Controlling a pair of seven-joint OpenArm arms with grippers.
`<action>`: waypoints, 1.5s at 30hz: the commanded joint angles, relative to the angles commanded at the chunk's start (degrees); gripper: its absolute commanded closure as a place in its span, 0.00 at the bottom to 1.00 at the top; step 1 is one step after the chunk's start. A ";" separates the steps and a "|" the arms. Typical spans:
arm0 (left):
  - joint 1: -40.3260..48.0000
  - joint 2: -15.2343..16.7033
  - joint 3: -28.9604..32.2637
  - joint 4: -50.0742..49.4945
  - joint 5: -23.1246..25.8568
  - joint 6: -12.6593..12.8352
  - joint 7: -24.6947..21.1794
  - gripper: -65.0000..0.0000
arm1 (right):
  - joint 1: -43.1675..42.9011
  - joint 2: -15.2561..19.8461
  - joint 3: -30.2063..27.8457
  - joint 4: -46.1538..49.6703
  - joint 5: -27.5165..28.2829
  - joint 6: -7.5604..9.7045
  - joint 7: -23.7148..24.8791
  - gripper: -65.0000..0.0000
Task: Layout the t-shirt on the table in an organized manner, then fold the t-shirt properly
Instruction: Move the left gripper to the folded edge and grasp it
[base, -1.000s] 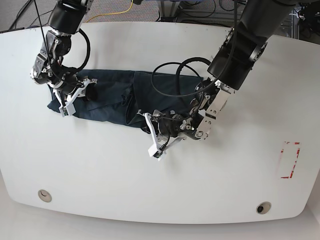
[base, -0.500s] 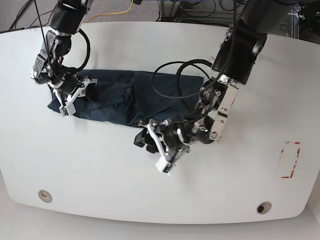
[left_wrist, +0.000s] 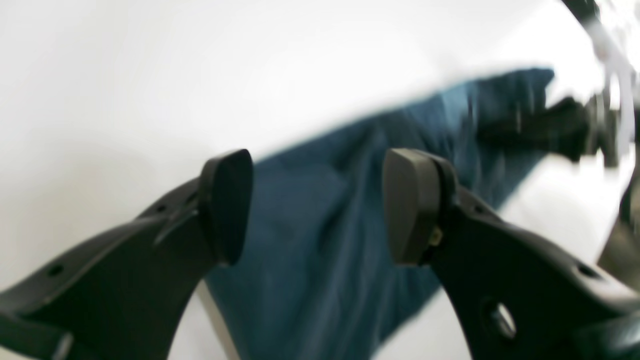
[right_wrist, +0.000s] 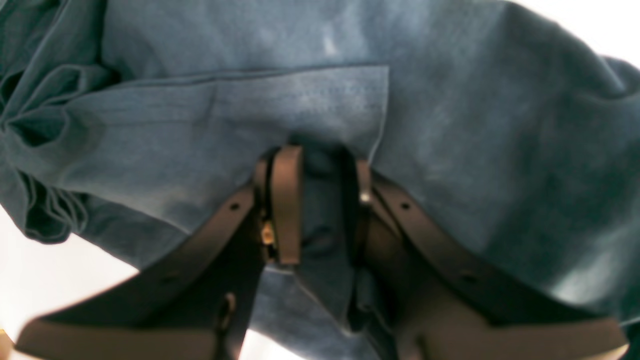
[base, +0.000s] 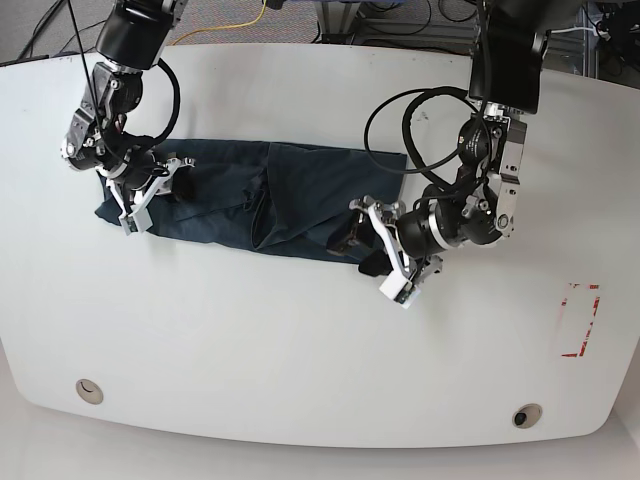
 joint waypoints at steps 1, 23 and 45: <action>0.26 0.00 -0.88 -0.18 0.00 -0.97 0.53 0.41 | 0.00 0.00 0.00 0.53 0.00 0.00 0.00 0.78; 0.88 -0.18 -2.99 -10.20 -0.09 -6.90 1.23 0.50 | 2.02 -0.97 0.00 17.32 1.76 0.00 -6.86 0.36; -1.05 3.25 0.18 -18.46 -4.04 -6.90 -0.09 0.85 | 4.40 1.41 10.46 25.14 13.71 0.00 -14.33 0.35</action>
